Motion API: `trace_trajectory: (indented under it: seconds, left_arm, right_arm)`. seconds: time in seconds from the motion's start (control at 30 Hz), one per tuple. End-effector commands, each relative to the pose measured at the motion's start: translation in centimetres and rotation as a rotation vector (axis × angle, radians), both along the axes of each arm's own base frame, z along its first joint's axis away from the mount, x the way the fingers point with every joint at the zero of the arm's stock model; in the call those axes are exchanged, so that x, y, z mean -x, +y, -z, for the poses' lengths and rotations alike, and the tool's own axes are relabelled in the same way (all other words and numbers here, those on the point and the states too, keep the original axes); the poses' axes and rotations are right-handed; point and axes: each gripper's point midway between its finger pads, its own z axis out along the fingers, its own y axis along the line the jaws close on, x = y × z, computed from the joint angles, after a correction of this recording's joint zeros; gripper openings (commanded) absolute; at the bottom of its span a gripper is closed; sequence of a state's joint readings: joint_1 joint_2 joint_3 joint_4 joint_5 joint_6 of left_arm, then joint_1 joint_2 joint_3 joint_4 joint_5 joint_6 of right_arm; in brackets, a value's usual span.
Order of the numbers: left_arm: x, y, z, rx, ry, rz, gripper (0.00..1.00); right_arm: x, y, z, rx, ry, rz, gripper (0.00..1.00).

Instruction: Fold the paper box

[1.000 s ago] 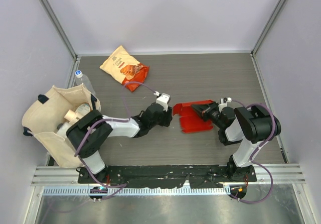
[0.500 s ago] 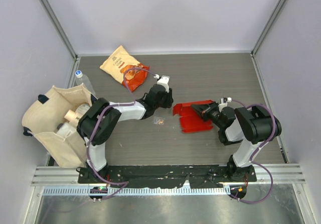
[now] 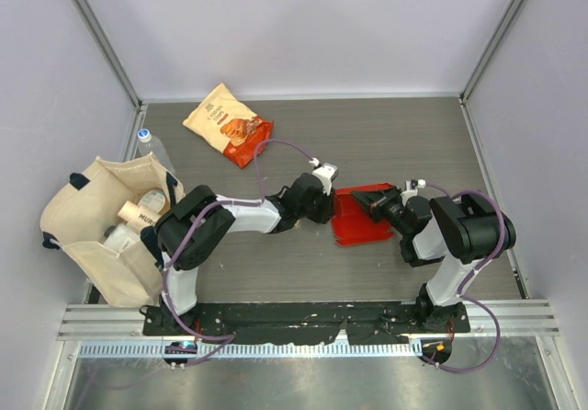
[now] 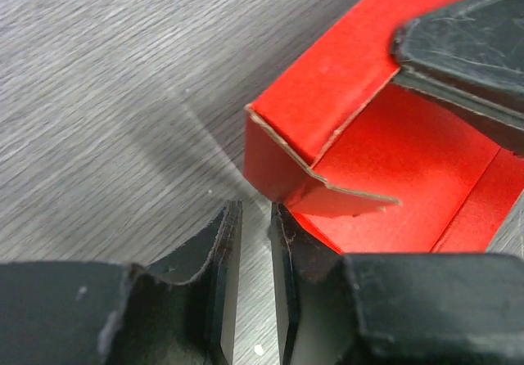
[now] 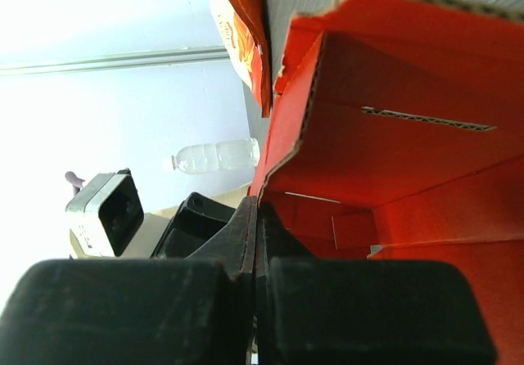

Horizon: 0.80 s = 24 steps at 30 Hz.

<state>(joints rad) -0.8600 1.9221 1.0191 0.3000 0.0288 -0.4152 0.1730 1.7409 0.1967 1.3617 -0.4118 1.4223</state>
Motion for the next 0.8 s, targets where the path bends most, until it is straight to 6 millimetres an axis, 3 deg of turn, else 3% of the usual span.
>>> trace_trajectory:
  seconds: [0.0, 0.23, 0.4, 0.5, 0.6, 0.77]
  left_arm:
    - [-0.3, -2.6, -2.2, 0.057, -0.034, 0.030, 0.25]
    - [-0.9, -1.0, -2.7, 0.038, -0.114, -0.026, 0.44]
    - [-0.9, -1.7, -4.4, 0.118, -0.177, -0.002, 0.46]
    - [-0.4, -1.3, -4.8, 0.139, -0.205, 0.017, 0.55]
    - [-0.4, -0.9, -5.7, 0.157, -0.250, 0.024, 0.57]
    - [-0.8, -0.8, -6.4, 0.149, -0.285, 0.015, 0.52]
  right_arm:
    - [-0.1, -0.2, -3.0, -0.028, -0.149, 0.018, 0.01]
    - [0.1, -0.1, -2.9, -0.030, -0.148, 0.013, 0.01]
    - [0.1, -0.1, -2.9, -0.031, -0.147, 0.013, 0.01]
    - [0.1, 0.0, -3.1, -0.037, -0.154, 0.011, 0.01]
    - [0.1, 0.0, -3.2, -0.038, -0.155, 0.006, 0.01]
    - [0.3, 0.0, -3.3, -0.040, -0.155, 0.008, 0.01]
